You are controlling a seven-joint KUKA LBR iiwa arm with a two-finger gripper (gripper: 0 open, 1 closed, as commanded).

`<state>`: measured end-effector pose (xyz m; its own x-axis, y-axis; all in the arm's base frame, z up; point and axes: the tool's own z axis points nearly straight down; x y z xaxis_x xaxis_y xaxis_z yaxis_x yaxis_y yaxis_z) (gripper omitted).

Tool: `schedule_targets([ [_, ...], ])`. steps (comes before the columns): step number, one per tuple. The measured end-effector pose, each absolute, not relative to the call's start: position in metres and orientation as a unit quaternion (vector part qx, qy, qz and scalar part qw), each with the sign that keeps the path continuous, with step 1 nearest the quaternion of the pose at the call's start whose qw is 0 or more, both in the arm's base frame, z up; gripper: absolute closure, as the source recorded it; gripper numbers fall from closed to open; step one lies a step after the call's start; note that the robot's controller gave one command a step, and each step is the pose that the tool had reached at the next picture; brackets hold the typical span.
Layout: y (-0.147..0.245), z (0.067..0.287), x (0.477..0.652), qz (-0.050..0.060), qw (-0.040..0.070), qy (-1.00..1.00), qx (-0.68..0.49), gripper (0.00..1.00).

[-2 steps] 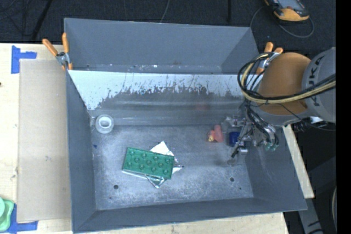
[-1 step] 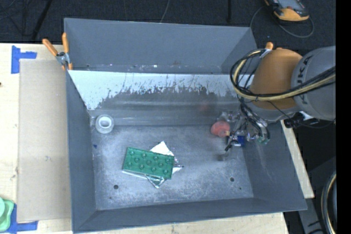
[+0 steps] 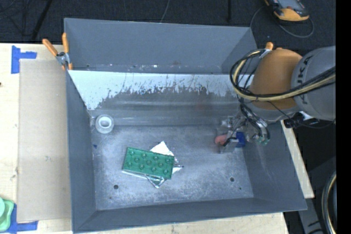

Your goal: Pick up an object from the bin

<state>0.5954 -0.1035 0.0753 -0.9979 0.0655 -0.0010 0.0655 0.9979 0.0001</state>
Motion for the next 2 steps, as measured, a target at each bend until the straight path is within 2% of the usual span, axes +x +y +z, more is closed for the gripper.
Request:
schedule_targets([
  [1,-0.103,0.19,0.595,-0.001,0.005,1.0,0.029,1.0],
  [2,-0.117,0.232,0.619,-0.001,0.004,0.999,0.038,1.0],
])
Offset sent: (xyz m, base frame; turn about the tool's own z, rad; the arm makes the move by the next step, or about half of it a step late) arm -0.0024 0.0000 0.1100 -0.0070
